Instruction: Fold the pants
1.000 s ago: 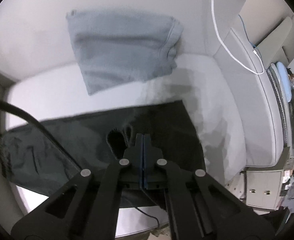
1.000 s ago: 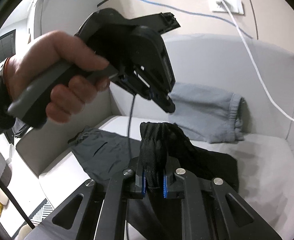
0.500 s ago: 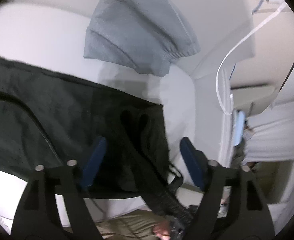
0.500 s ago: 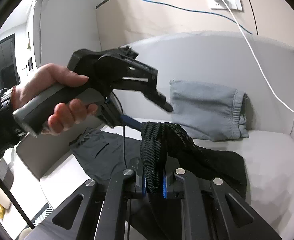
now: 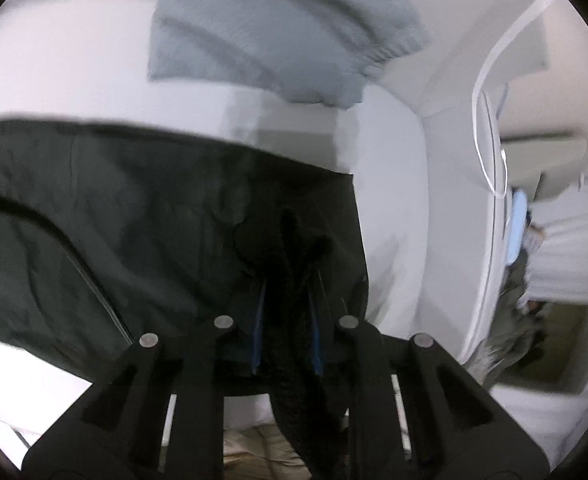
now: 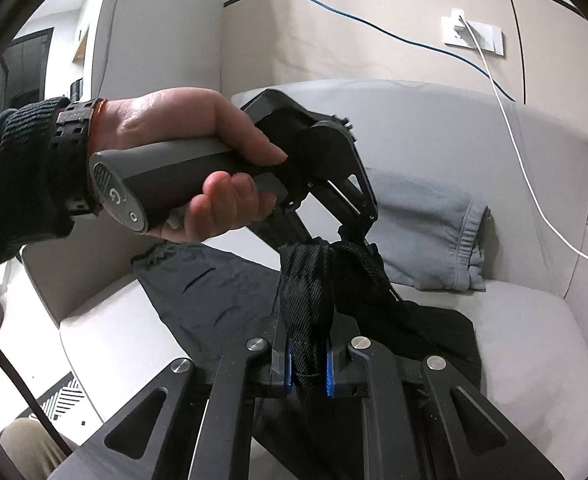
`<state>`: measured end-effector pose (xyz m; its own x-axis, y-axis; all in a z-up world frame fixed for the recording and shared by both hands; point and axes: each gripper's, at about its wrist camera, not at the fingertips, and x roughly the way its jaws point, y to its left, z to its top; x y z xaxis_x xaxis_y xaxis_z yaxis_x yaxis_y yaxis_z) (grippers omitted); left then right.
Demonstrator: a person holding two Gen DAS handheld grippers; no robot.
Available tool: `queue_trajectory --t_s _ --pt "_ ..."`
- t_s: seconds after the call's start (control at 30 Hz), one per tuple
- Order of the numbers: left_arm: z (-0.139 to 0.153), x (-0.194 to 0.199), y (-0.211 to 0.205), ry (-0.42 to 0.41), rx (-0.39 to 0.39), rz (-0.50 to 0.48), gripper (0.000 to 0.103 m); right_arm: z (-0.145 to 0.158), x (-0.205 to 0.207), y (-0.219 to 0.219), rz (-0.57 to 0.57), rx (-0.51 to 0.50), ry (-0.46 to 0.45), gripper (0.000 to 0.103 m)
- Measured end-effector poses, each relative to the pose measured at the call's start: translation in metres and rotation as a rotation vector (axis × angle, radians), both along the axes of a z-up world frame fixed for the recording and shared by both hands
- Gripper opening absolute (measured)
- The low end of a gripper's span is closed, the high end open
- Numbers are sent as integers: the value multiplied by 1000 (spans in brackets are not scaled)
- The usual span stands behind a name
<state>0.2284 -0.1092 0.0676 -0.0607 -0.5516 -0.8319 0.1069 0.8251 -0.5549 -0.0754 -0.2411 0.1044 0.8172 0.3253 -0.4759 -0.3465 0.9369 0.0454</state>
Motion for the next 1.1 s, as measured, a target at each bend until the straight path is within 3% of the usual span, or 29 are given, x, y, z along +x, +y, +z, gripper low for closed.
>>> queue_trajectory --t_s 0.27,0.5,0.9,1.1 --pt "49 -5 11 -172 -55 -47 14 31 12 3 51 -19 -24 10" --pt "57 -7 28 -315 38 -112 14 31 30 42 123 -88 -11 10" --pt "1 2 88 -263 38 28 14 -8 49 95 187 -105 46 10" --pt "-18 7 94 -263 31 23 14 -25 56 106 186 -111 70 10"
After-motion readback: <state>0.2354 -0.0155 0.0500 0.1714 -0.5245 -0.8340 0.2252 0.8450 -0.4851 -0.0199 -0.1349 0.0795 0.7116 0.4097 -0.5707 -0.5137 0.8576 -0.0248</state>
